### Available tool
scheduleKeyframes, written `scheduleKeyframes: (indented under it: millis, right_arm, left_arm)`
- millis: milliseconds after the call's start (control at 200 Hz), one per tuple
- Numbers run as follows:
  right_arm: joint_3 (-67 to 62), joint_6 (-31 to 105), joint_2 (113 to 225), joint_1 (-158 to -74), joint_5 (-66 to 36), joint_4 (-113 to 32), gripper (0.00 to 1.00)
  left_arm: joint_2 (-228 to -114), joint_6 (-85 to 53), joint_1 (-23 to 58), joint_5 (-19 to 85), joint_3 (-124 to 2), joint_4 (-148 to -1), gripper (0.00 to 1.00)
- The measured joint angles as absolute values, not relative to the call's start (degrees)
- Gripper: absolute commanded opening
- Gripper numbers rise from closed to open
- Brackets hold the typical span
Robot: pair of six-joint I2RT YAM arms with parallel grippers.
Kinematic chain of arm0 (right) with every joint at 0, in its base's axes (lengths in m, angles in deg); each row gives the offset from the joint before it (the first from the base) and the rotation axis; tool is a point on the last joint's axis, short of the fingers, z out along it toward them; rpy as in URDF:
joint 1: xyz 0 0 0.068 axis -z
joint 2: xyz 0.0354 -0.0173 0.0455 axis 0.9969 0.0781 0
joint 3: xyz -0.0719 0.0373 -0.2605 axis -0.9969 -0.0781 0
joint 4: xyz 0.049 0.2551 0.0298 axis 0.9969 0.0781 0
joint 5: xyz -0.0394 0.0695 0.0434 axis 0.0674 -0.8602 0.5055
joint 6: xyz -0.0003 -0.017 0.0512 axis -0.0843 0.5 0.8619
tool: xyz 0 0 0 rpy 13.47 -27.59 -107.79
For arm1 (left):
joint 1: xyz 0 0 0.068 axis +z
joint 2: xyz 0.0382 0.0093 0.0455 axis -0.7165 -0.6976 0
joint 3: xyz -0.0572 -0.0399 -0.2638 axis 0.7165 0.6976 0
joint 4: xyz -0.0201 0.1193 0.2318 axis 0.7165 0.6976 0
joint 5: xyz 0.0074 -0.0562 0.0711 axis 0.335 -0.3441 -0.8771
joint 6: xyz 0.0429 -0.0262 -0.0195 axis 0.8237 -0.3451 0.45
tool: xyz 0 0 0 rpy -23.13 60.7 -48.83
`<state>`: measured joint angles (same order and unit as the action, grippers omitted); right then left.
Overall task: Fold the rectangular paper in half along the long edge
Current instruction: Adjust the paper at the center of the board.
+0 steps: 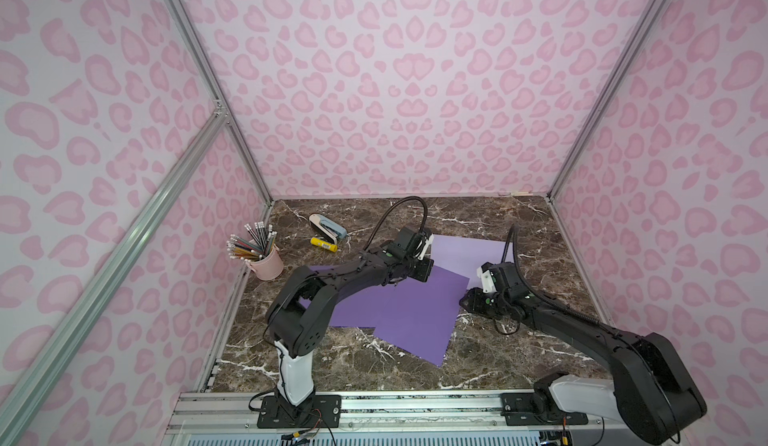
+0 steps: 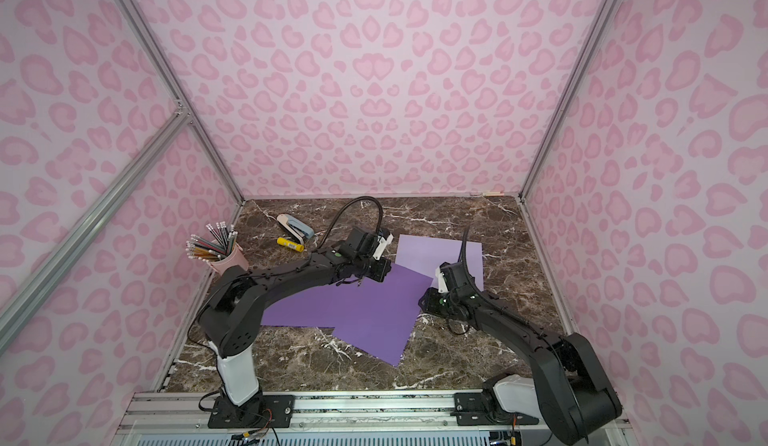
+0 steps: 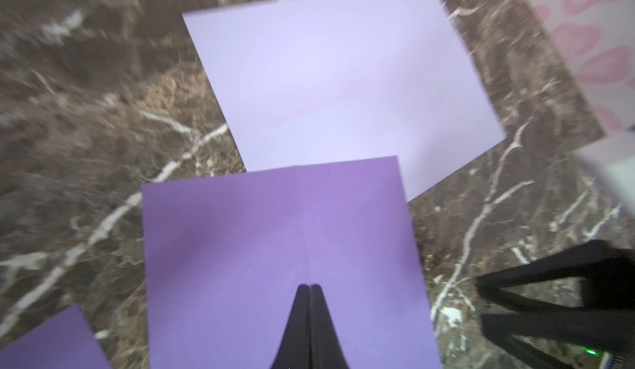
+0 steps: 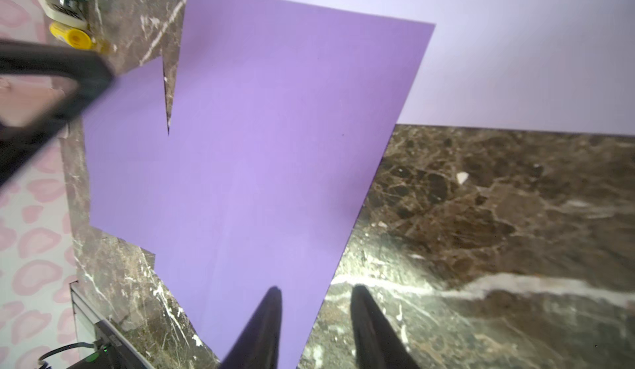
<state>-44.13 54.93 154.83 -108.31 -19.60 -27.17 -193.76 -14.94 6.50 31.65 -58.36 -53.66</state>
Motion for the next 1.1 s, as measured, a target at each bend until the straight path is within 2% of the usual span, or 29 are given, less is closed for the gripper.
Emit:
scheduleKeyframes:
  millis: [150,385,605,860,1010,1100]
  right_arm:
    - [-39.0,54.0,160.4,-113.9,-16.2,-25.7,0.25]
    - [-34.5,53.7,170.1,-119.7,-13.8,-24.8,0.13]
    - [-35.5,53.9,170.5,-118.9,-12.8,-24.9,0.12]
    - [-32.8,46.9,172.1,-109.9,-12.2,-21.9,0.12]
    - [-28.1,41.7,175.0,-107.3,-9.9,-17.9,0.1]
    - [-25.4,40.2,175.9,-107.0,-7.9,-15.7,0.17]
  left_arm:
    - [-186.9,-14.9,6.4,30.8,-56.2,-54.4,0.04]
    - [-182.6,-17.2,6.7,27.4,-51.0,-52.1,0.03]
    - [-178.0,-19.9,6.8,26.2,-47.4,-52.1,0.04]
    - [-177.8,-19.9,6.8,26.5,-46.8,-52.0,0.04]
    - [-177.8,-20.0,6.8,27.3,-46.5,-52.0,0.04]
    - [-179.3,-20.0,6.5,28.7,-47.3,-52.0,0.04]
